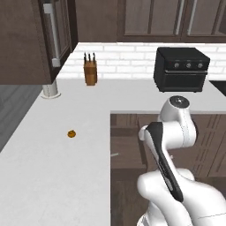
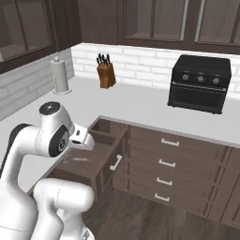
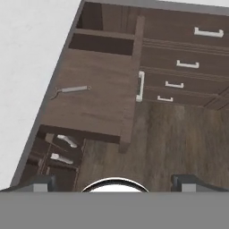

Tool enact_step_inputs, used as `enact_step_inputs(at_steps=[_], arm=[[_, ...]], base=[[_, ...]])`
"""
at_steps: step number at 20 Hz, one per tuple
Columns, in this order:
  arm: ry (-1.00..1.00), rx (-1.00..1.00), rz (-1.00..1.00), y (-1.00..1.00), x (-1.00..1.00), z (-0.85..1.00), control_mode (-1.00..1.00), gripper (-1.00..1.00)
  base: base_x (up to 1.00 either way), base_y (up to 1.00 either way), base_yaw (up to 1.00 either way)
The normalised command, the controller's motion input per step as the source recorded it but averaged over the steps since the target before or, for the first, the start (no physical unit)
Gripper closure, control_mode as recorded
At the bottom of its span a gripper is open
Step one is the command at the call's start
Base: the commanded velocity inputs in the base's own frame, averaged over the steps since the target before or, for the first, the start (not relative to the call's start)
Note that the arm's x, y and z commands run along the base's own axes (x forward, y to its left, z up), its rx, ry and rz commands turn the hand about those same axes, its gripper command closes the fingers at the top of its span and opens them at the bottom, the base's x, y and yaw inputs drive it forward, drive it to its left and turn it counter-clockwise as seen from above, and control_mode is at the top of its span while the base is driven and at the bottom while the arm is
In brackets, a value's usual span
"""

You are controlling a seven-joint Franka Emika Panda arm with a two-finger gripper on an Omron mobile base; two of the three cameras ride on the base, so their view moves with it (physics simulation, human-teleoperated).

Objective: Pick the peeler from the drawer and place it on the counter.

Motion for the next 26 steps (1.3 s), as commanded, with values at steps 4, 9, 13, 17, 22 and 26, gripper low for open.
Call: enact_step_inputs(at_steps=[4, 9, 13, 17, 22, 26], arm=[[0.05, 0.00, 0.00, -0.39, 1.00, -0.60, -1.00, -1.00], [0.02, -0.02, 0.00, 0.00, 0.94, -0.66, -1.00, -1.00], [0.02, 0.00, 0.00, -0.03, 0.73, -0.61, -1.00, -1.00], [0.05, 0.00, -0.01, -0.34, 0.31, -0.19, -1.00, -1.00], [0.09, 0.00, 0.00, -0.24, 0.30, -0.32, -1.00, -1.00], [0.05, 0.00, 0.00, -0.13, 0.21, -0.50, -1.00, -1.00]], base=[[0.00, 0.00, 0.00], [0.00, 0.00, 0.00], [0.00, 0.00, 0.00], [0.00, 0.00, 0.00], [0.00, 0.00, 0.00], [0.00, 0.00, 0.00]])
